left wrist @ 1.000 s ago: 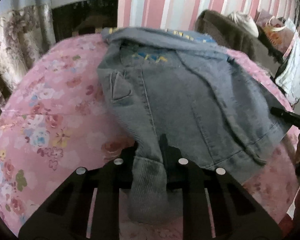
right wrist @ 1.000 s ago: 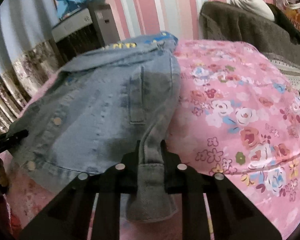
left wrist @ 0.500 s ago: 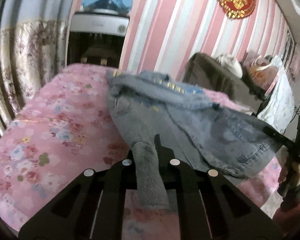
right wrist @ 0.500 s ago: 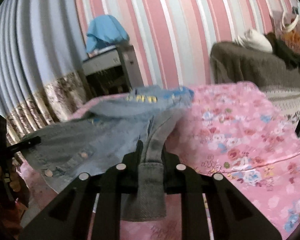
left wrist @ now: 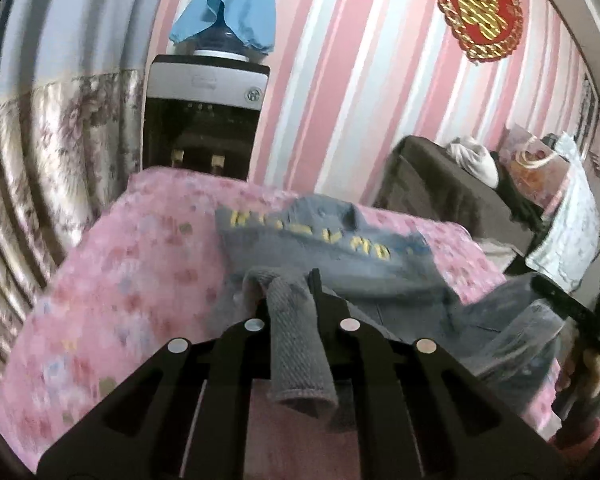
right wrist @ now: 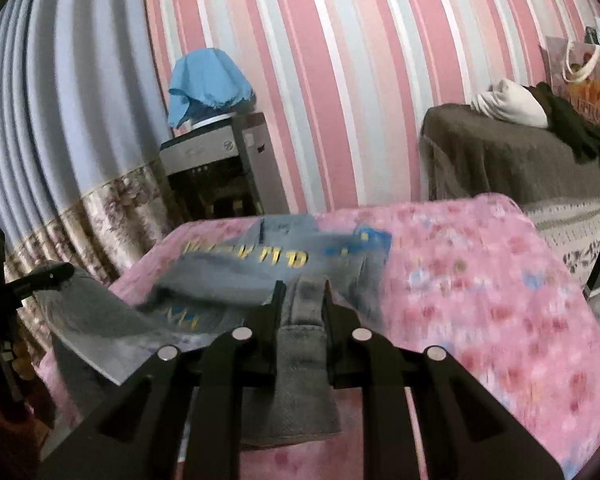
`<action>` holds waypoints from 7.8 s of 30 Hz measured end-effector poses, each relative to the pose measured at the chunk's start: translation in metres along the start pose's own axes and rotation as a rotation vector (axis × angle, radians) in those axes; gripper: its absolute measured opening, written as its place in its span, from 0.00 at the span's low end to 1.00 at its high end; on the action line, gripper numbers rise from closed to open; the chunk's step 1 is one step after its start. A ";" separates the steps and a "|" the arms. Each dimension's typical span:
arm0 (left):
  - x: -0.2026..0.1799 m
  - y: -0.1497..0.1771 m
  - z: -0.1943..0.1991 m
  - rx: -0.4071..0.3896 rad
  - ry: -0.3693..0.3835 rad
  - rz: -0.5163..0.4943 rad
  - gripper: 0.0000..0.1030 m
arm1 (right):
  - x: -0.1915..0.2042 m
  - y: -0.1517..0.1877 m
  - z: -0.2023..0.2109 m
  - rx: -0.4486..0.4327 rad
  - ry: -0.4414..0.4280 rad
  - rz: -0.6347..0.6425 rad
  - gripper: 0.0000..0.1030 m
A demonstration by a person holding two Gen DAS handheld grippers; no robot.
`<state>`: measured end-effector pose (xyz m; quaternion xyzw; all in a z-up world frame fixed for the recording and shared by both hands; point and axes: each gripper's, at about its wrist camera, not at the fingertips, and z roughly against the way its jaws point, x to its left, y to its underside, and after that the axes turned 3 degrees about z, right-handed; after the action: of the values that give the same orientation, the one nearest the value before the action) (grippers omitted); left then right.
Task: Fold large clothes
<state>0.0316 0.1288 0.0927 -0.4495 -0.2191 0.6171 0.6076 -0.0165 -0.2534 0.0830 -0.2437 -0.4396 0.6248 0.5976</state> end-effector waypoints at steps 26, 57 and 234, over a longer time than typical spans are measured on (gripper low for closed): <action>0.042 -0.112 -0.337 0.388 -0.156 -0.145 0.65 | -0.111 -0.115 -0.310 0.337 0.032 -0.150 0.66; 0.085 -0.102 -0.306 0.213 -0.086 -0.074 0.11 | -0.146 -0.103 -0.311 0.217 -0.086 -0.069 0.06; 0.042 -0.057 -0.155 0.121 -0.170 -0.186 0.88 | 0.043 -0.028 -0.223 0.261 -0.013 0.133 0.62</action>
<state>0.1962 0.1351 0.0491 -0.3362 -0.2729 0.6061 0.6672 0.1766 -0.1570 0.0056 -0.1883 -0.3416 0.7163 0.5786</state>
